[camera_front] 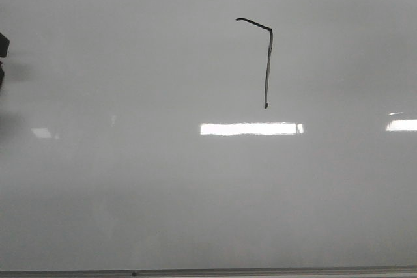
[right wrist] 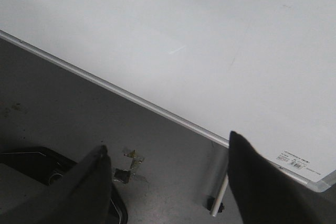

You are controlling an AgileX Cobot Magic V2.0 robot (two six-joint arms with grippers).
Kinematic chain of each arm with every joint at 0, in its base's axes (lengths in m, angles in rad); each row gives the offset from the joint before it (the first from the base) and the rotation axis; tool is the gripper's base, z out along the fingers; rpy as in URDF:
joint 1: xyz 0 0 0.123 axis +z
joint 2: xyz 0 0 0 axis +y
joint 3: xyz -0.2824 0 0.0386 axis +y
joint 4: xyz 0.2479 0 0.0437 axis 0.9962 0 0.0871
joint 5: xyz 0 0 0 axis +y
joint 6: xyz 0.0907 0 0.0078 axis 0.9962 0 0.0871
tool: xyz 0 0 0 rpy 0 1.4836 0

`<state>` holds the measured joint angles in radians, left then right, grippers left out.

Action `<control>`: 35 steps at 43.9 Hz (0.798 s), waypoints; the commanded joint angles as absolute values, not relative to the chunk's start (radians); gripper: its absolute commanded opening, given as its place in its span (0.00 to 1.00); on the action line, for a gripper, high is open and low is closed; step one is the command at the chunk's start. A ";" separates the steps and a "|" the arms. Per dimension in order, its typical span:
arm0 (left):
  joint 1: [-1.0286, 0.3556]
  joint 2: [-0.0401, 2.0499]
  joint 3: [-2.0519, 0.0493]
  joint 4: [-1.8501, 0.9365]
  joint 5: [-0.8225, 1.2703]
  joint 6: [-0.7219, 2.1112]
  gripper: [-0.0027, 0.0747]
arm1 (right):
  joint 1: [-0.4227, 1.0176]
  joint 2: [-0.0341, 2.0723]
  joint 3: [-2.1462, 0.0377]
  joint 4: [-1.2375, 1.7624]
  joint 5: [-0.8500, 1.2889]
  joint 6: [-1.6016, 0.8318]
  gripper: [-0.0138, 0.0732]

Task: Write number 7 on whiteboard

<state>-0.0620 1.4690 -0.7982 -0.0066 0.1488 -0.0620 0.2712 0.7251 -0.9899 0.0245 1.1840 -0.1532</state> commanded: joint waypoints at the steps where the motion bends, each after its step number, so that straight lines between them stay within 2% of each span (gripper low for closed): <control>1: -0.058 1.439 -0.859 0.025 0.168 -0.071 0.56 | 0.264 0.723 -1.014 0.016 1.127 -0.152 0.73; 8: -0.058 1.353 -0.935 0.049 0.402 -0.071 0.56 | 0.264 0.703 -1.014 0.016 1.143 -0.102 0.73; 17: -0.069 1.136 -0.949 0.043 0.550 -0.071 0.56 | 0.264 0.601 -1.013 0.016 1.151 -0.018 0.73; 35: -0.249 0.691 -0.824 -0.013 0.753 -0.068 0.56 | 0.264 0.369 -0.916 0.023 1.169 -0.022 0.73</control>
<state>-0.2200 0.7605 -0.8282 0.0000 0.7644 -0.0620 0.2712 0.3885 -0.9156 0.0226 1.2196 -0.0243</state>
